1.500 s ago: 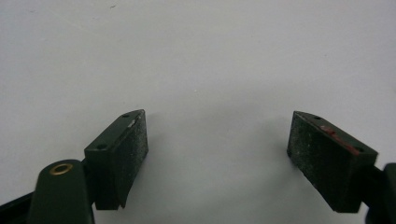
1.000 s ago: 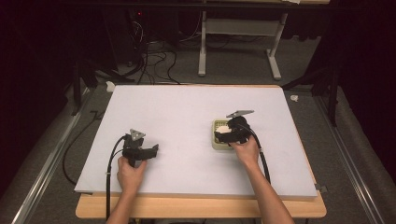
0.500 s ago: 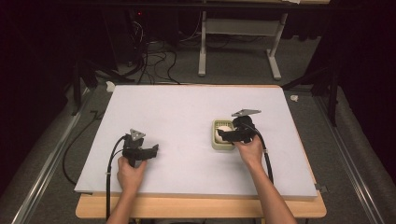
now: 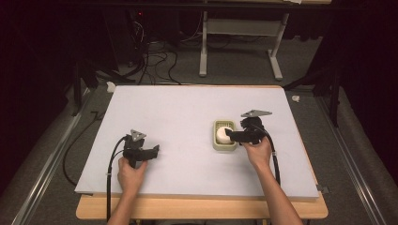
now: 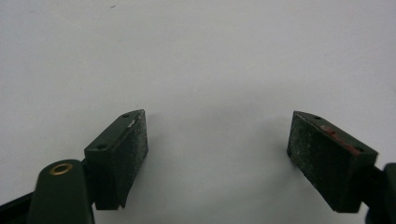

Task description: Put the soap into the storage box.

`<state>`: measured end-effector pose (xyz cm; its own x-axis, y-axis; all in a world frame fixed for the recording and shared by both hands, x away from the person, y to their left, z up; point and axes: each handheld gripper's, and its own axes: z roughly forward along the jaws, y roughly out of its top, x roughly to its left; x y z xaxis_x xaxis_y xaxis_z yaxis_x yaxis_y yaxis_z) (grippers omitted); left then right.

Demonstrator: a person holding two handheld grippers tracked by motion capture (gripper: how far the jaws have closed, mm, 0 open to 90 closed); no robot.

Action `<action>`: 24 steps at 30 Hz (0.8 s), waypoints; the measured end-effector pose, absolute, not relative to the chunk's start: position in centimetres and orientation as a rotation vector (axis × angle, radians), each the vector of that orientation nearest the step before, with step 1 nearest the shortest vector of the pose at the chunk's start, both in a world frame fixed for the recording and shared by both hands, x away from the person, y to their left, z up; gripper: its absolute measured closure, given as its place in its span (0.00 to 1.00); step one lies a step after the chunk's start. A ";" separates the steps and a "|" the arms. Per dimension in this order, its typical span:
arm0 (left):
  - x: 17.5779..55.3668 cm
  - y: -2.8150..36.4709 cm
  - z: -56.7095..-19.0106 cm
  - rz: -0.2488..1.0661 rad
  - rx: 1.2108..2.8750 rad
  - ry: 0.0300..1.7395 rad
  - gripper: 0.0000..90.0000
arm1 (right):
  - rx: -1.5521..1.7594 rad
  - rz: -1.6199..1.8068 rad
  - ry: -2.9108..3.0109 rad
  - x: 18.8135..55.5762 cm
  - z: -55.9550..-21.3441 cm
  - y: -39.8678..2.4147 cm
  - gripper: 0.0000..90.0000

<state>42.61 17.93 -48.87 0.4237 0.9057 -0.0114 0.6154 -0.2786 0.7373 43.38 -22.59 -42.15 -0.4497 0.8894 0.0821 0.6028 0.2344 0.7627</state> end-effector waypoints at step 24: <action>42.6 17.9 -48.9 0.551 2.005 1.282 0.23 | 1.391 1.099 2.072 42.0 -41.4 -25.3 0.27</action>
